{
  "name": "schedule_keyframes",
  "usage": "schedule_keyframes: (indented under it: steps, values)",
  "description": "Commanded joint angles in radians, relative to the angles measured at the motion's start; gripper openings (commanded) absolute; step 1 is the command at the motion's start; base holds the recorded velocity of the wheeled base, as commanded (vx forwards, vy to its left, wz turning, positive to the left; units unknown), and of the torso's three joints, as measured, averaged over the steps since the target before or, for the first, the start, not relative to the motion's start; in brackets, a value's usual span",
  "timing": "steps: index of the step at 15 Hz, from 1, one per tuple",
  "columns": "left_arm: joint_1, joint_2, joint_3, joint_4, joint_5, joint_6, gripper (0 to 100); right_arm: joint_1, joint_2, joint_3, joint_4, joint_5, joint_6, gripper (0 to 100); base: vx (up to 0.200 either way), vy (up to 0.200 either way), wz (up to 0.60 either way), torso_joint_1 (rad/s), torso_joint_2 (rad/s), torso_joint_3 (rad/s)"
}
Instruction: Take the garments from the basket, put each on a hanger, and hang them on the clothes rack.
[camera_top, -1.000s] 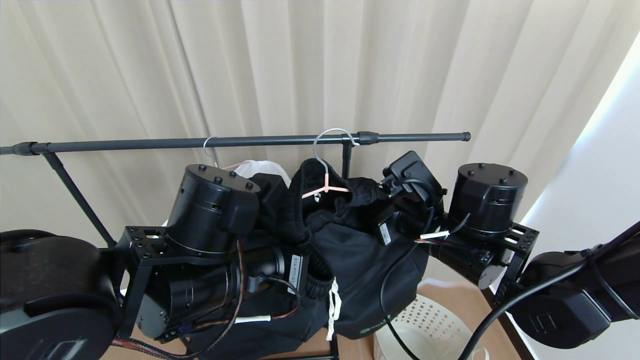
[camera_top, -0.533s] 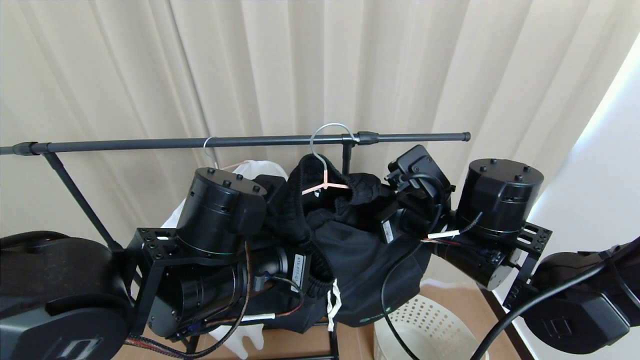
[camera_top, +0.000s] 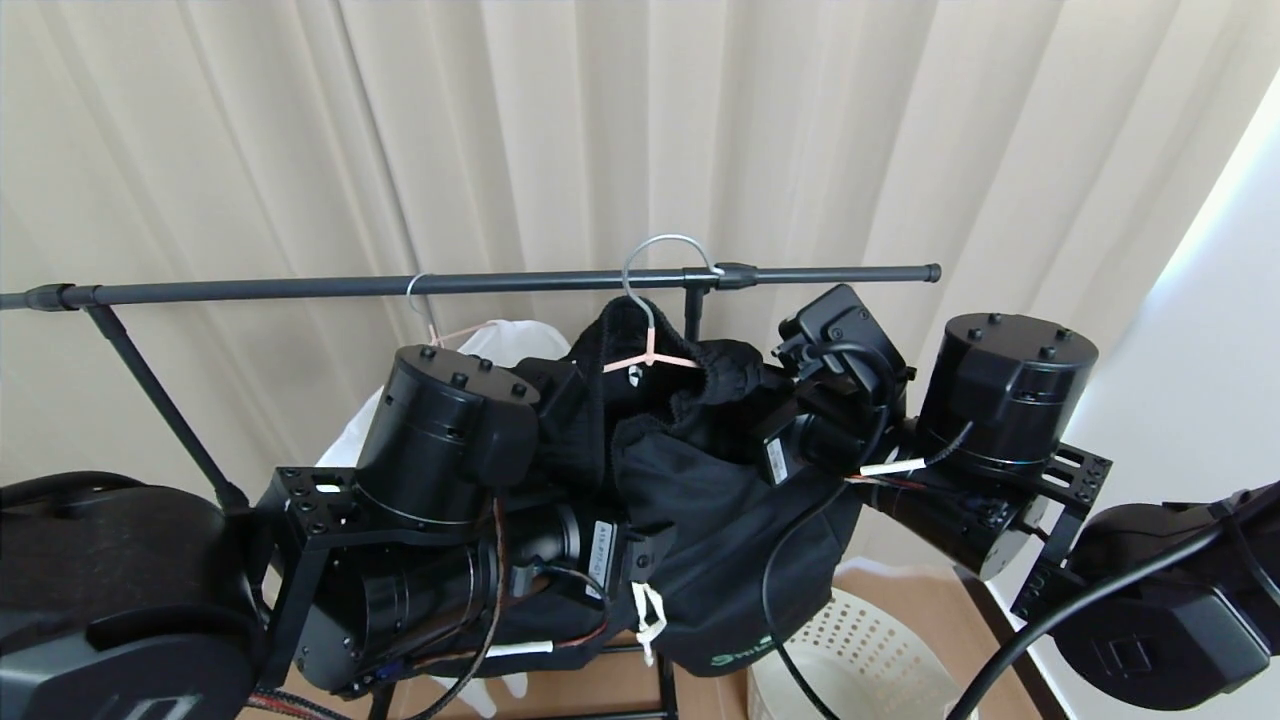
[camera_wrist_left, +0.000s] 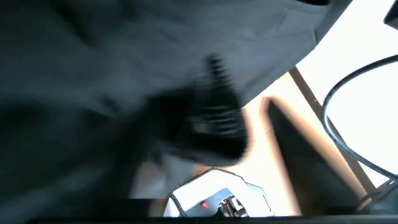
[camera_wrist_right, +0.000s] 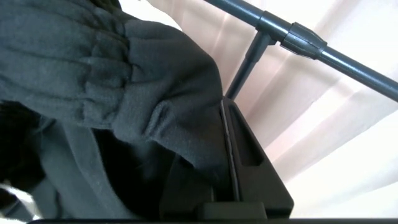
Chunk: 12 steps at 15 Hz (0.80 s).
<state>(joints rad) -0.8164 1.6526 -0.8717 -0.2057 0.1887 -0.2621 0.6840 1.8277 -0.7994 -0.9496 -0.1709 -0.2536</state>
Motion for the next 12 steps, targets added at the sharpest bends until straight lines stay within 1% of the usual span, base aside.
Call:
schedule_keyframes:
  steps: [1,3,4,7,9,12]
  values:
    - [-0.061,-0.106,0.060,0.000,0.012,0.006,100,0.000,0.002,-0.004,0.002,0.001,-0.001,0,0.000,0.000,0.00,0.000,0.00,0.000]
    - [-0.070,-0.160,0.109,0.000,0.012,0.012,100,-0.001,0.013,-0.009,0.002,-0.001,-0.001,0,0.000,0.000,0.00,0.000,0.00,0.000]
    - [-0.072,-0.171,0.117,0.000,0.012,0.015,100,-0.003,0.015,-0.009,0.002,0.001,-0.001,0,0.000,0.000,0.00,0.000,0.00,0.000]
    - [-0.092,-0.269,0.178,0.002,0.008,0.047,100,-0.011,0.025,-0.012,0.002,0.002,-0.001,0,0.000,0.000,0.00,0.000,0.00,0.000]
    - [-0.092,-0.326,0.204,0.002,0.008,0.092,100,-0.020,0.044,-0.015,0.000,0.002,-0.001,0,0.000,0.000,0.00,0.000,0.00,0.000]
    - [-0.083,-0.402,0.209,0.002,0.008,0.161,100,-0.023,0.056,-0.020,0.000,0.002,-0.001,0,0.000,0.000,0.00,0.000,0.00,0.000]
